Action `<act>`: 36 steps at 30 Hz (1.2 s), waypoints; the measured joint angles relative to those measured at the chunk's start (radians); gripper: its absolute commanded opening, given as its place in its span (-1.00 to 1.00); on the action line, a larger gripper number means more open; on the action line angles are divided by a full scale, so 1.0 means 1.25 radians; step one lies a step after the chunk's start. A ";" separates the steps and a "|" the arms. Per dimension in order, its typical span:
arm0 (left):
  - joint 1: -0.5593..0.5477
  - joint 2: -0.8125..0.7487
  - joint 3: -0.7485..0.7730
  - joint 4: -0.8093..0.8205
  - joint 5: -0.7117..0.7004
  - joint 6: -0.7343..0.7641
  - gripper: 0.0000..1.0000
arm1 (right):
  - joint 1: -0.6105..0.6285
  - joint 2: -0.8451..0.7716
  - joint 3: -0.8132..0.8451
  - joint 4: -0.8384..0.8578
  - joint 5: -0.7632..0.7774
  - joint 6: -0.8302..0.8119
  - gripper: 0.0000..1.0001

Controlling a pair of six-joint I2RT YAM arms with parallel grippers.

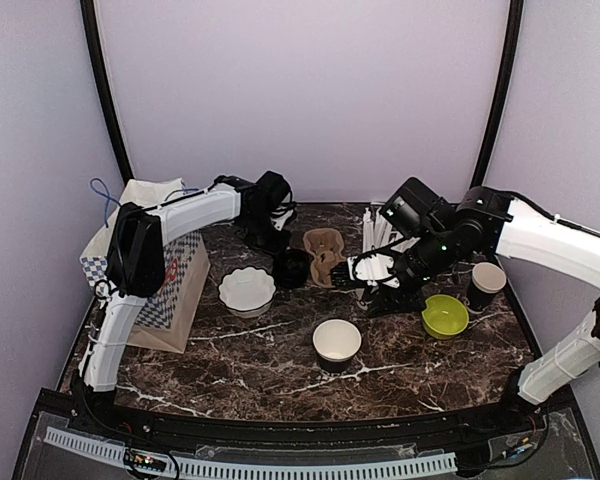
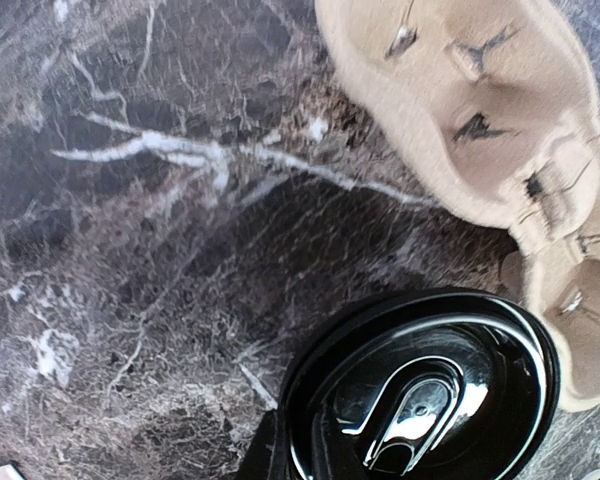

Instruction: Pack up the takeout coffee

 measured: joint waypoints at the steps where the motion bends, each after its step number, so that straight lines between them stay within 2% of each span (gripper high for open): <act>1: 0.000 0.000 0.006 -0.002 0.000 0.000 -0.83 | 0.000 0.000 0.000 0.000 0.001 0.000 -0.39; 8: 0.000 -0.014 0.016 -0.007 0.015 0.002 -0.84 | -0.011 0.000 0.009 0.003 0.001 0.006 -0.39; 11: 0.000 -0.068 -0.011 0.002 0.063 0.007 -0.83 | -0.034 -0.001 0.036 0.020 0.001 0.023 -0.37; 15: 0.000 -0.187 -0.057 0.020 0.161 -0.007 -0.83 | -0.080 -0.006 0.108 0.085 0.000 0.085 -0.16; 17: 0.000 -0.251 -0.068 0.045 0.211 -0.023 -0.83 | -0.102 -0.004 0.172 0.120 -0.006 0.127 0.09; 18: 0.000 -0.279 -0.081 0.064 0.231 -0.031 -0.83 | -0.113 -0.001 0.211 0.141 -0.009 0.153 0.14; 21: 0.000 -0.394 -0.162 0.159 0.302 -0.069 -0.84 | -0.141 0.012 0.297 0.196 -0.031 0.238 0.27; 25: 0.000 -0.532 -0.301 0.323 0.379 -0.115 -0.83 | -0.206 0.043 0.366 0.278 -0.132 0.367 0.40; 30: 0.000 -0.659 -0.475 0.542 0.430 -0.166 -0.79 | -0.265 0.102 0.363 0.363 -0.313 0.543 0.53; 31: 0.000 -0.678 -0.508 0.586 0.440 -0.180 -0.79 | -0.266 0.111 0.356 0.378 -0.345 0.569 0.61; 33: 0.000 -0.694 -0.554 0.660 0.455 -0.205 -0.78 | -0.266 0.129 0.331 0.421 -0.426 0.635 0.77; 36: 0.000 -0.705 -0.607 0.766 0.481 -0.252 -0.79 | -0.266 0.150 0.302 0.494 -0.534 0.732 0.80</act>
